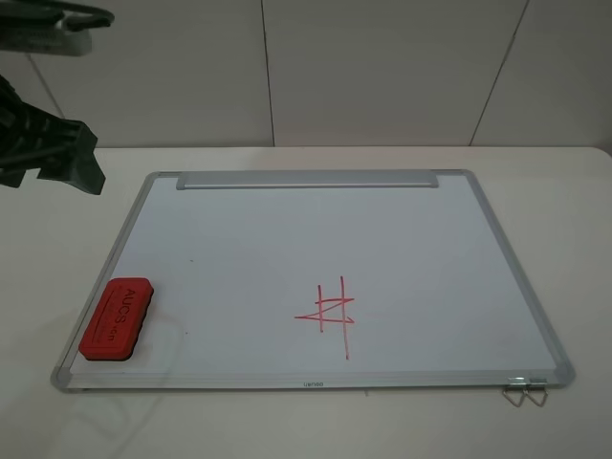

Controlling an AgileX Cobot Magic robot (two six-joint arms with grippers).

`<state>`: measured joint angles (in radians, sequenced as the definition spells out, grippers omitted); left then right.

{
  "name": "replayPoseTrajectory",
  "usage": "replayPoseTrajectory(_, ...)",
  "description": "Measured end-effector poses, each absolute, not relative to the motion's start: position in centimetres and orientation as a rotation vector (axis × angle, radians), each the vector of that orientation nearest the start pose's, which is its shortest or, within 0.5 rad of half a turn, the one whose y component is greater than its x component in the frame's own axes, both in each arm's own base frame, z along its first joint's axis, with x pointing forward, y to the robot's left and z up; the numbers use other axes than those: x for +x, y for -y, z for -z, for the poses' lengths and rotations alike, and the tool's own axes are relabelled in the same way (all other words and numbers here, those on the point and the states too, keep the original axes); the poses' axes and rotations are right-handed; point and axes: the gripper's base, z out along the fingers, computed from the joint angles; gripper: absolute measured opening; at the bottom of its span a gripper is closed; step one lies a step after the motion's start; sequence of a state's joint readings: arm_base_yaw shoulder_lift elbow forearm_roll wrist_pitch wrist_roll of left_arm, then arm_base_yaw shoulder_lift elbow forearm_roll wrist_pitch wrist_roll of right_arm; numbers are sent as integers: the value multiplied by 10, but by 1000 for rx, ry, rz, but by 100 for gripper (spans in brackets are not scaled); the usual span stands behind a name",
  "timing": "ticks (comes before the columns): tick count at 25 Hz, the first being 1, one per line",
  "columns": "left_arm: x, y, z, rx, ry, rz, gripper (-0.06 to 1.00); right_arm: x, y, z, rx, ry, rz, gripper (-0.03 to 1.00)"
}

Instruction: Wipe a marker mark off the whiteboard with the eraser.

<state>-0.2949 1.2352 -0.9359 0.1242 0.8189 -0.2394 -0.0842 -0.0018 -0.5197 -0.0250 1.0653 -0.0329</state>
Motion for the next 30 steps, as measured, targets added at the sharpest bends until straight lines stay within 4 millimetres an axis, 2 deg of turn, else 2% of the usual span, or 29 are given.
replayPoseTrajectory(4,200,34,-327,27,-2495,33,77,-8,1,-282,54,-2028,104,71)
replayPoseTrajectory(7,166,18,-350,-30,-2412,22,77,-8,1,-282,54,-2028,104,71)
replayPoseTrajectory(11,117,9,-361,-42,-2303,39,77,-8,1,-282,54,-2028,104,71)
replayPoseTrajectory(15,74,5,-352,-38,-2235,84,77,-8,1,-282,54,-2028,104,71)
replayPoseTrajectory(21,28,3,-330,32,-2147,143,77,-8,1,-282,54,-2028,104,71)
replayPoseTrajectory(26,2,-1,-314,79,-2072,134,77,-8,1,-282,54,-2028,104,71)
replayPoseTrajectory(30,-8,-2,-293,93,-2043,128,77,-8,1,-282,54,-2028,104,71)
